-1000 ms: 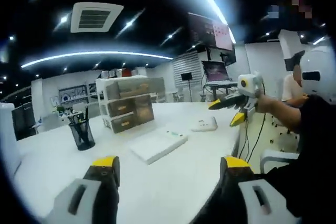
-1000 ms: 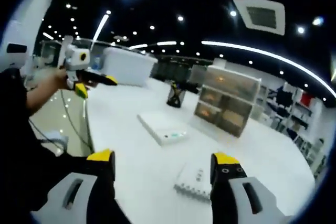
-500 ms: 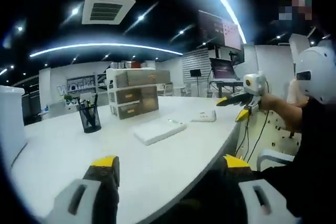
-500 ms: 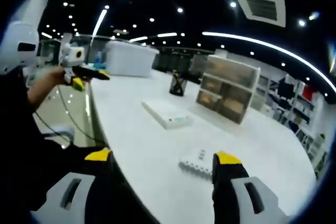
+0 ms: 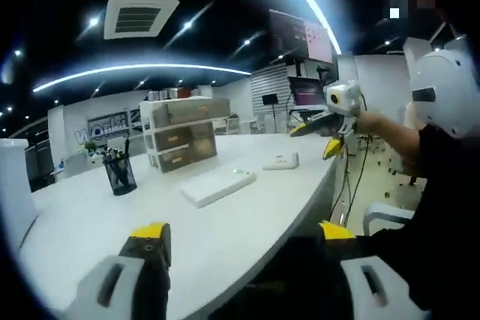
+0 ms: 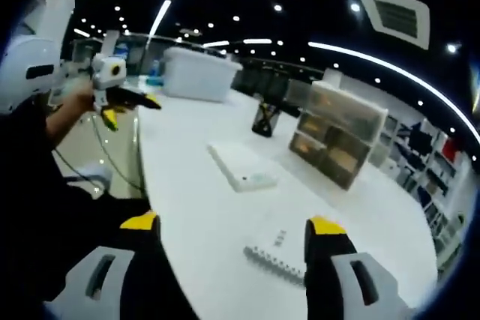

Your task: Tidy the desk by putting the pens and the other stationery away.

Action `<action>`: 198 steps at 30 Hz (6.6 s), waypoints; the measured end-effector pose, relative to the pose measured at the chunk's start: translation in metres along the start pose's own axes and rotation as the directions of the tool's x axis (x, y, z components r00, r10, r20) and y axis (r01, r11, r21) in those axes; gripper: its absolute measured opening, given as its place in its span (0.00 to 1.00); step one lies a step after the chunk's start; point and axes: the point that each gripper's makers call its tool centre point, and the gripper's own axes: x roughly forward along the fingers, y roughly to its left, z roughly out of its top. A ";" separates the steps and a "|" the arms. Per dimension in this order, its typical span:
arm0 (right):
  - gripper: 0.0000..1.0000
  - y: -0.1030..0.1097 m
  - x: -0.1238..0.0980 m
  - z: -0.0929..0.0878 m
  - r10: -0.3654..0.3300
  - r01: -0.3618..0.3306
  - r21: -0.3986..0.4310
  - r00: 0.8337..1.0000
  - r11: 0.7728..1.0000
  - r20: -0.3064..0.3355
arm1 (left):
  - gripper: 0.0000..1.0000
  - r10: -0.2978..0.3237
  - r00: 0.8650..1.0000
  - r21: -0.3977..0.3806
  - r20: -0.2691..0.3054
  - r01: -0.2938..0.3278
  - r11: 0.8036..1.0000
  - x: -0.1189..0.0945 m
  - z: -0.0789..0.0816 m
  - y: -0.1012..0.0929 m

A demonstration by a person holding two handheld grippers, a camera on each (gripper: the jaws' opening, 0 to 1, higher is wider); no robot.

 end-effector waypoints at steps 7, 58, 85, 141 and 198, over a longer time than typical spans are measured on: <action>0.75 0.001 0.020 0.008 0.070 -0.078 -0.082 0.993 0.994 -0.094 | 0.77 0.009 1.000 0.009 -0.006 -0.009 1.000 -0.005 -0.004 -0.002; 0.76 -0.019 0.151 0.002 0.371 -0.446 -0.060 0.806 0.893 -0.462 | 0.77 -0.010 1.000 0.013 0.015 0.010 1.000 -0.027 -0.012 -0.012; 0.63 -0.018 0.161 -0.013 0.444 -0.509 0.032 0.717 0.860 -0.538 | 0.77 -0.010 1.000 0.013 0.009 0.010 1.000 -0.023 -0.011 -0.011; 0.60 -0.006 0.140 0.031 0.373 -0.386 0.136 0.651 0.913 -0.661 | 0.81 0.123 0.992 0.230 -0.025 -0.114 0.967 0.043 0.018 0.002; 0.59 0.014 0.137 0.040 0.383 -0.363 0.196 0.569 0.911 -0.728 | 0.21 0.301 0.953 0.794 -0.045 -0.149 0.589 0.173 0.011 0.020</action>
